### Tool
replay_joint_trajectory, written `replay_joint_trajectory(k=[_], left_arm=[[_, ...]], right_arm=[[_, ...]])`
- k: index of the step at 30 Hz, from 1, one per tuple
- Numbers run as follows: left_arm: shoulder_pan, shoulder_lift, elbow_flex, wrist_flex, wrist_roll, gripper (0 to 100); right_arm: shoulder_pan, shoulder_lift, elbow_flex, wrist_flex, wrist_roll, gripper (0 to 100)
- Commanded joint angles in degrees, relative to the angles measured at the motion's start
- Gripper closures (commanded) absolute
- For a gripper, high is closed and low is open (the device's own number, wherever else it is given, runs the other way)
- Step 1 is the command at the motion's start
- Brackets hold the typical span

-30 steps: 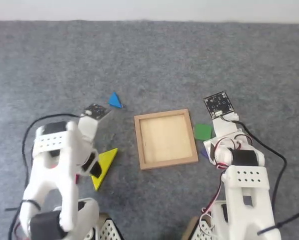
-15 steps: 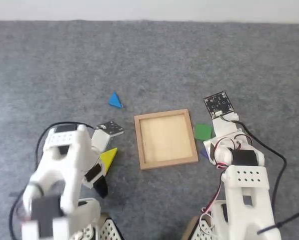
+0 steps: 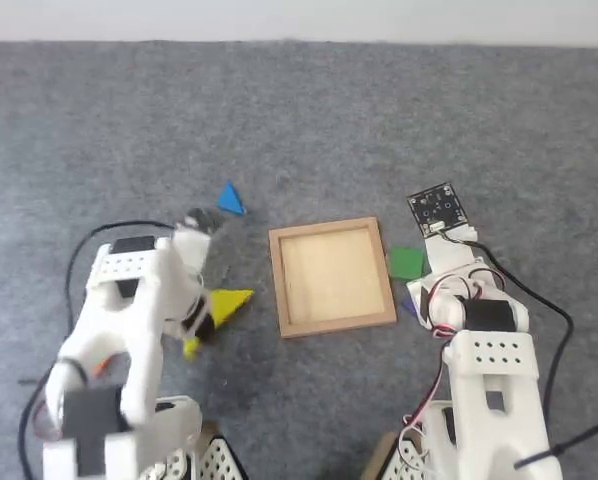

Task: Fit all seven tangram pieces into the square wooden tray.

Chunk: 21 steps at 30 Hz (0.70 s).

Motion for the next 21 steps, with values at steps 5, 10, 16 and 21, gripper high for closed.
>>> replay_joint_trajectory(k=[5,10,16,21], left_arm=[[0.44,-13.10,0.84,-9.76,8.00,83],[1.41,-11.52,0.40,-8.62,6.15,82],[-2.11,-10.90,-10.51,2.73,-21.98,75],[-4.75,-9.05,-14.73,0.88,-37.63,68]], right_arm=[[0.75,-2.51,-0.97,0.57,-0.18,84.4],[0.75,-2.59,-0.97,0.57,-0.18,84.4],[0.75,-2.59,-0.97,0.57,-0.18,84.4],[0.75,-2.59,-0.97,0.57,-0.18,84.4]])
